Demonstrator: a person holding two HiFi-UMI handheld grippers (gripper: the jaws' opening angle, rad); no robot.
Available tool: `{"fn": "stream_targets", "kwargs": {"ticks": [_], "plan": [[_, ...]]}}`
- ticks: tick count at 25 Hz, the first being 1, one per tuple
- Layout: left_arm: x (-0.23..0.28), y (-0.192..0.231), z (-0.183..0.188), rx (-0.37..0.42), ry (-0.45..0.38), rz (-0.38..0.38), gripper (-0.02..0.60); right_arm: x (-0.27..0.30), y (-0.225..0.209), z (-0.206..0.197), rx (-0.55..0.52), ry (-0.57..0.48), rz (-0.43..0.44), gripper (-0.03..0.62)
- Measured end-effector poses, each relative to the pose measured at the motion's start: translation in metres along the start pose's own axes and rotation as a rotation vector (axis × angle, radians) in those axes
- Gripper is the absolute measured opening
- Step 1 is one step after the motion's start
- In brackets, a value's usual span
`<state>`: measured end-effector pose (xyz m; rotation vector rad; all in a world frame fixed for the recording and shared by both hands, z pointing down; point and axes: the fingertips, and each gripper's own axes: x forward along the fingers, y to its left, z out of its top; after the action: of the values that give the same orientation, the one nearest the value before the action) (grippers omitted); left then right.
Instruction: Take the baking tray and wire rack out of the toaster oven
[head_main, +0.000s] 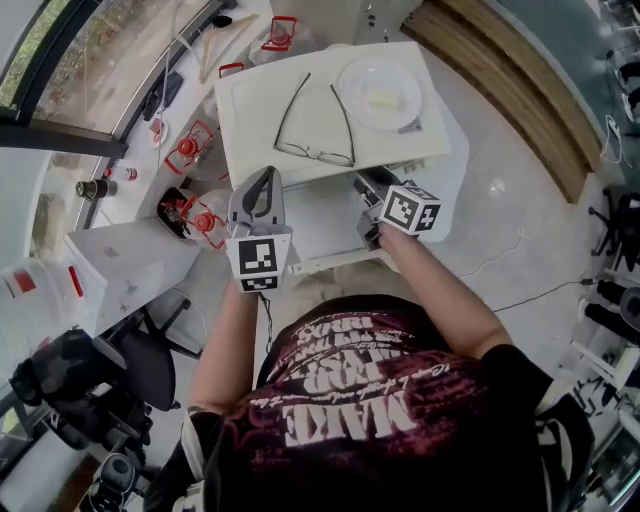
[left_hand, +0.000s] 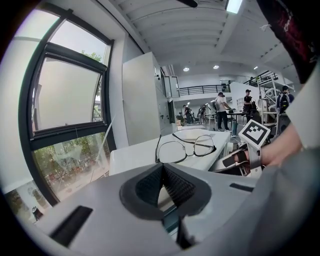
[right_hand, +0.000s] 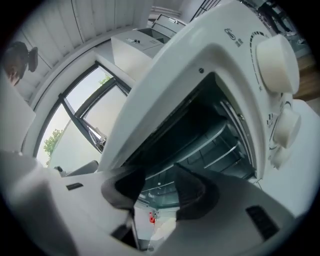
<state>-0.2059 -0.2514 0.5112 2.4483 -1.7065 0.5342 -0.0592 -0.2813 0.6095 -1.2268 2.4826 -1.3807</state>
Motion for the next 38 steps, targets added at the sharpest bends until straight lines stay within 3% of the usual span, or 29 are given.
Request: {"fn": "stream_targets", "kwargs": {"ticks": [2,11,16,30,31,34,38], "plan": [[0.000,0.000,-0.001,0.005,0.005,0.001,0.002,0.001,-0.003,0.000,0.014,-0.002,-0.017,0.168],[0.000,-0.001,-0.003,0.038,0.015,-0.009,0.002,0.013,-0.015,-0.001,0.120,0.044,-0.029,0.198],[0.000,-0.003,-0.004,0.030,0.018,-0.014,0.002,0.017,-0.019,-0.002,0.127,0.082,-0.039,0.120],[0.000,-0.001,-0.005,0.030,0.034,-0.022,0.002,-0.043,-0.007,-0.048,0.170,0.111,0.000,0.111],[0.000,-0.002,-0.005,0.031,0.035,-0.025,0.002,-0.043,-0.007,-0.048,0.179,0.102,0.003,0.129],[0.001,-0.002,-0.005,0.038,0.038,-0.030,0.002,-0.030,-0.006,-0.050,0.246,0.089,0.035,0.281],[0.001,-0.004,-0.007,0.053,0.045,-0.030,0.002,-0.005,-0.004,-0.045,0.300,0.053,0.059,0.290]]}}
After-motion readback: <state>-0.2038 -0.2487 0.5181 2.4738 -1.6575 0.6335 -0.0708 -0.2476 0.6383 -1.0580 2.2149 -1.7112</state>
